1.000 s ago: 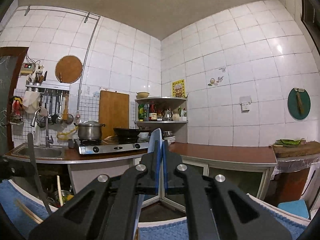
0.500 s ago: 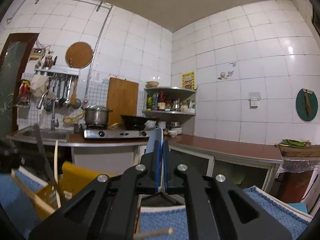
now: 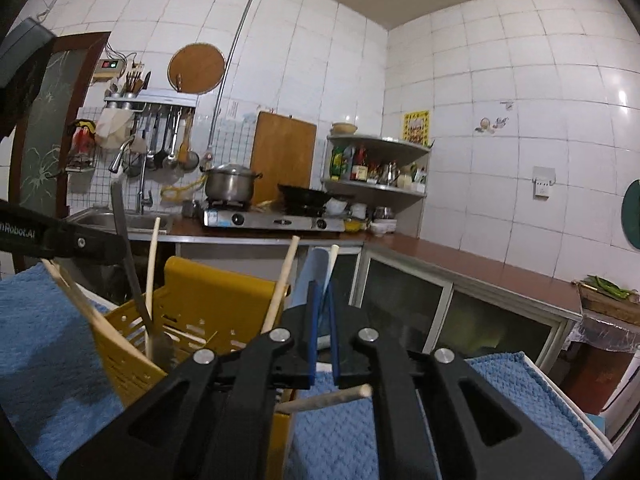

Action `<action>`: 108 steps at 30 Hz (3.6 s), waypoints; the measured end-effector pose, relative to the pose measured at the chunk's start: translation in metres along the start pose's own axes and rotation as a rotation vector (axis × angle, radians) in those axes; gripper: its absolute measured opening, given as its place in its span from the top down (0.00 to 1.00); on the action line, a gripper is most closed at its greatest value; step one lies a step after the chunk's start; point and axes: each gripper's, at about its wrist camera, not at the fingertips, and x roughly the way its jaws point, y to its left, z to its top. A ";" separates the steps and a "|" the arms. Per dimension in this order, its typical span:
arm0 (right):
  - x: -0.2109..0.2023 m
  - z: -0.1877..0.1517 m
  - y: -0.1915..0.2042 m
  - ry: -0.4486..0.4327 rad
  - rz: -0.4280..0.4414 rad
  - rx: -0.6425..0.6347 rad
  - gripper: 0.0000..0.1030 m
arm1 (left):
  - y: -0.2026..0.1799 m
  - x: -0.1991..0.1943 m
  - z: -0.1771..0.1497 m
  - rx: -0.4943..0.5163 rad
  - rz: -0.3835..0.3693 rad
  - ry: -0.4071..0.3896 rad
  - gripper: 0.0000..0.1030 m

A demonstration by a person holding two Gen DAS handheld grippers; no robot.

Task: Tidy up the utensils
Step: 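Lower the spatula and chopstick into the caddy and open both tools, then move the right tool down and close it on the green-handled fork, then lift the green-handled fork with the right tool and hold it above the towel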

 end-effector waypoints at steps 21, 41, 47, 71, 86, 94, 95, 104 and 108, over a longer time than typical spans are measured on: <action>-0.085 -0.016 -0.005 0.239 0.111 0.038 0.31 | 0.046 -0.100 -0.084 -0.095 0.167 0.033 0.08; -0.031 -0.102 0.115 0.623 0.254 0.008 0.55 | 0.120 -0.072 -0.174 -0.126 0.291 0.221 0.05; -0.015 -0.113 0.142 0.688 0.271 -0.037 0.85 | 0.127 -0.071 -0.174 -0.148 0.268 0.224 0.05; -0.013 -0.106 0.098 0.706 0.309 0.123 0.92 | 0.086 -0.055 -0.167 -0.175 0.168 0.264 0.05; -0.016 -0.117 0.018 0.783 0.199 0.197 0.92 | 0.051 -0.044 -0.169 -0.122 0.138 0.282 0.05; -0.013 -0.119 0.007 0.814 0.207 0.243 0.90 | 0.048 -0.045 -0.172 -0.113 0.137 0.288 0.05; -0.011 -0.120 0.007 0.826 0.201 0.237 0.90 | 0.048 -0.045 -0.173 -0.115 0.138 0.288 0.05; -0.010 -0.120 0.011 0.839 0.196 0.223 0.90 | 0.057 -0.047 -0.174 -0.156 0.127 0.286 0.05; -0.010 -0.120 0.018 0.847 0.191 0.185 0.90 | 0.055 -0.045 -0.176 -0.152 0.132 0.291 0.05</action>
